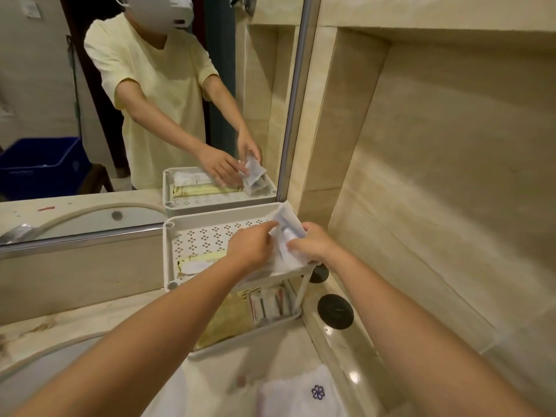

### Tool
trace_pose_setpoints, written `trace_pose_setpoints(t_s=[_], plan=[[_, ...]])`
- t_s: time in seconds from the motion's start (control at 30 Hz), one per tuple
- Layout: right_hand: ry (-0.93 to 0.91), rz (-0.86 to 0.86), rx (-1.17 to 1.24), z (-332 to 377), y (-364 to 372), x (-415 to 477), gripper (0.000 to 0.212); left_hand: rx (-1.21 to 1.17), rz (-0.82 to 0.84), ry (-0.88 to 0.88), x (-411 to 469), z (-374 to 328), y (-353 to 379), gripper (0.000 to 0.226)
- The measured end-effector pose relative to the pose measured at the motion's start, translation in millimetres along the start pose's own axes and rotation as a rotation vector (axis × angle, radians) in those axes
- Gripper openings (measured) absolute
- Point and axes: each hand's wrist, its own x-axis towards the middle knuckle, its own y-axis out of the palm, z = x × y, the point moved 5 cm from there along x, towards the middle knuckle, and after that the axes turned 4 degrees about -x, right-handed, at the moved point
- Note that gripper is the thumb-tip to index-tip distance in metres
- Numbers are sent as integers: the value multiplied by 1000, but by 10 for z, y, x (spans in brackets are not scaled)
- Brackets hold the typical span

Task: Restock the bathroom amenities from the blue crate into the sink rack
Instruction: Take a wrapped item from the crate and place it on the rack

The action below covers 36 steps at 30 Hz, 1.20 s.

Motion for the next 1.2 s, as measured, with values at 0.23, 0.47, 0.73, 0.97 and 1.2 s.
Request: trace_pose_setpoints(t_s=[0.23,0.47,0.73,0.97,1.2], plan=[[-121,-154,-325,44,-17,62,35,43,41,-31,76,-17,136,42],[-206,-260,-678,68,-82,8,39,37,21,-4,51,-51,140,38],[-191,-154,-799,-63,-32,30,43,134,-10,29,-32,-123,136,30],[-258,-204,-675,-110,-47,-8,47,77,-39,-20,-104,-71,103,51],[-442,-244,-537,164,21,-208,54,7,-131,-87,-349,53,-120,54]])
